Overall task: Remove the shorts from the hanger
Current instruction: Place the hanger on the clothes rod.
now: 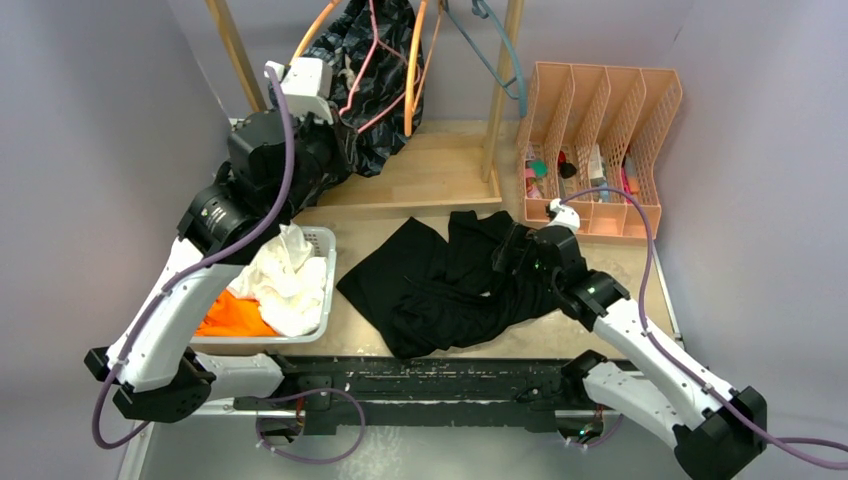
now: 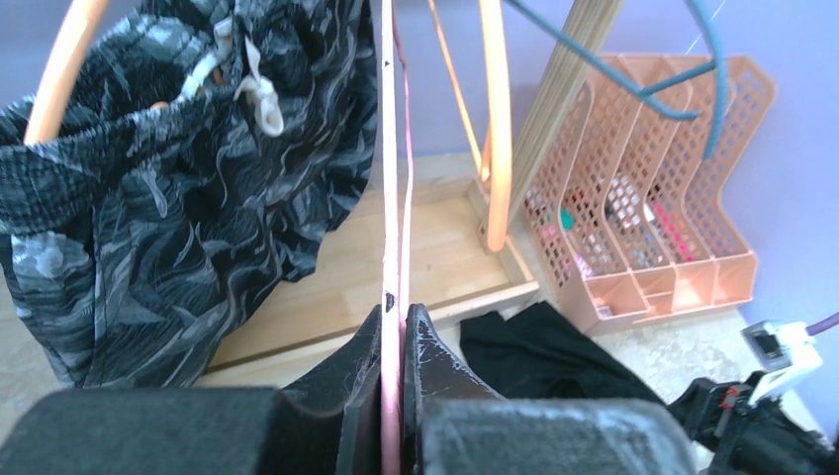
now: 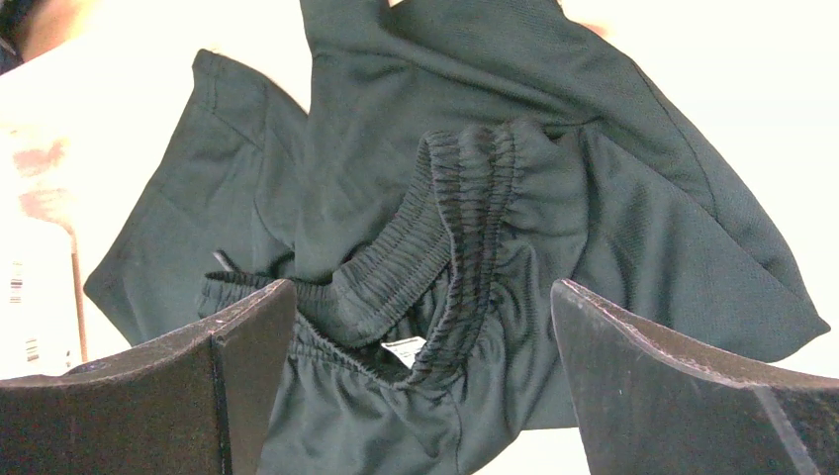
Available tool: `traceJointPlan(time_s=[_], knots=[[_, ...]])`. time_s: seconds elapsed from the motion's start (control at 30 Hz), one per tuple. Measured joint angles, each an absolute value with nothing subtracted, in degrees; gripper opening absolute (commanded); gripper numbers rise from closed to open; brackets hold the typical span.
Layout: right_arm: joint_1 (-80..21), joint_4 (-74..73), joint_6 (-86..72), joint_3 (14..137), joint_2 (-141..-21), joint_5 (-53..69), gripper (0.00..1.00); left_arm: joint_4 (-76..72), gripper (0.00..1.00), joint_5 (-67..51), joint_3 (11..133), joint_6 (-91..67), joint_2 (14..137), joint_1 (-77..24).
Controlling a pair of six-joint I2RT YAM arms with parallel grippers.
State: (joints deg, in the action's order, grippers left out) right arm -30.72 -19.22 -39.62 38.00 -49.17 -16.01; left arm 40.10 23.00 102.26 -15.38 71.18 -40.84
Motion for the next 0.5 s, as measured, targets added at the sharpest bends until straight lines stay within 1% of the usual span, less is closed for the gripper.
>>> traceJointPlan(time_s=[0.3, 0.5], knots=[[-30.72, -19.05, -38.7, 38.02, -52.05, -15.99, 0.99, 36.4, 0.0, 23.09, 104.36, -14.31, 71.26, -40.84], [-30.72, -19.0, -38.57, 38.02, -52.05, -15.99, 0.99, 36.4, 0.0, 25.98, 110.65, -12.36, 76.51, -40.77]])
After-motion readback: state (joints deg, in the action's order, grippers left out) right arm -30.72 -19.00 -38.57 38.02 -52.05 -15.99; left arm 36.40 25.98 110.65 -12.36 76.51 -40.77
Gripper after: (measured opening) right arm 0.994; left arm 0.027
